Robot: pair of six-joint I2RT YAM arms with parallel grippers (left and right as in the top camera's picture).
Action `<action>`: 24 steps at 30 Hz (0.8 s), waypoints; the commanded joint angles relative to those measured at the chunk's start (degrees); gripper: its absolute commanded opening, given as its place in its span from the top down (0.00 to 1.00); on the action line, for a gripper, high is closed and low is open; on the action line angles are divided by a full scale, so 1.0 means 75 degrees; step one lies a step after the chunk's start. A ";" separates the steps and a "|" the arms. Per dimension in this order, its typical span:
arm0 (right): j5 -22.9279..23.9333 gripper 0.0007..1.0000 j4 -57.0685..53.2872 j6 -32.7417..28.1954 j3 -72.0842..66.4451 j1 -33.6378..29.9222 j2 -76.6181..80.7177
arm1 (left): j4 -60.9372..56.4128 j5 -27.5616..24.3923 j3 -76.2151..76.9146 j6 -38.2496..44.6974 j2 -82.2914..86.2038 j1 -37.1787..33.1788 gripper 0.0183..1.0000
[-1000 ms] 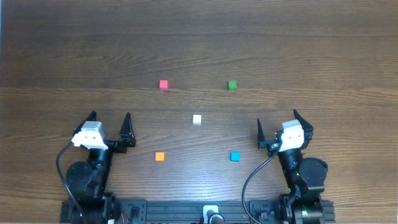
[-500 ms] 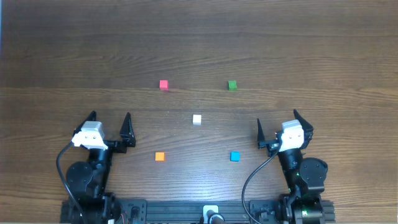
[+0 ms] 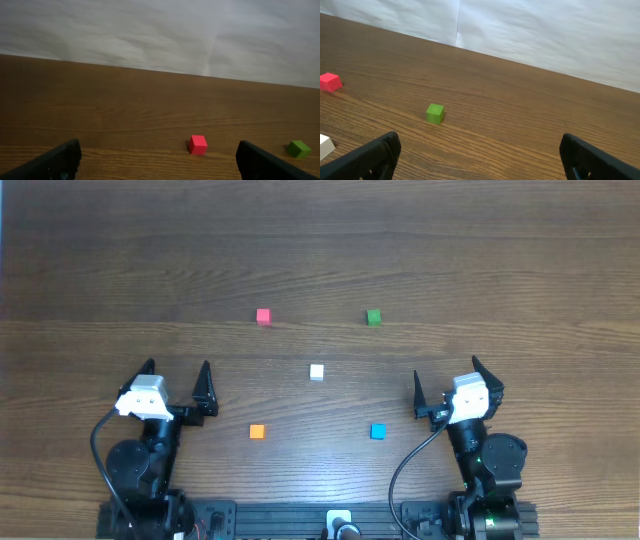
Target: Stack Cubes
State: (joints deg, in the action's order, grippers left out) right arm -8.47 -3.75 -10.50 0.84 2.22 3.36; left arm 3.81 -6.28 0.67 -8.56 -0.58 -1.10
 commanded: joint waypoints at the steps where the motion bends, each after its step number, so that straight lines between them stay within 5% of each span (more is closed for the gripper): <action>1: 0.0020 0.01 0.0017 0.0020 -0.0070 -0.0055 0.0020 | 0.0003 -0.0096 -0.0044 0.0114 0.0026 -0.0035 0.00; 17: 0.0020 0.01 0.0015 0.0020 -0.0070 -0.0055 0.0020 | -0.0006 -0.0105 -0.0044 -0.0111 0.0017 -0.0032 0.00; 24: 0.0020 0.01 0.0017 0.0020 -0.0070 -0.0055 0.0020 | -0.0481 -0.0163 0.0793 -0.0781 -0.1897 0.0140 0.00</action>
State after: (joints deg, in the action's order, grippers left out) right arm -8.49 -3.75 -10.50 0.82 2.22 3.33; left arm 0.64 -6.33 1.58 -11.79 -6.72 -1.02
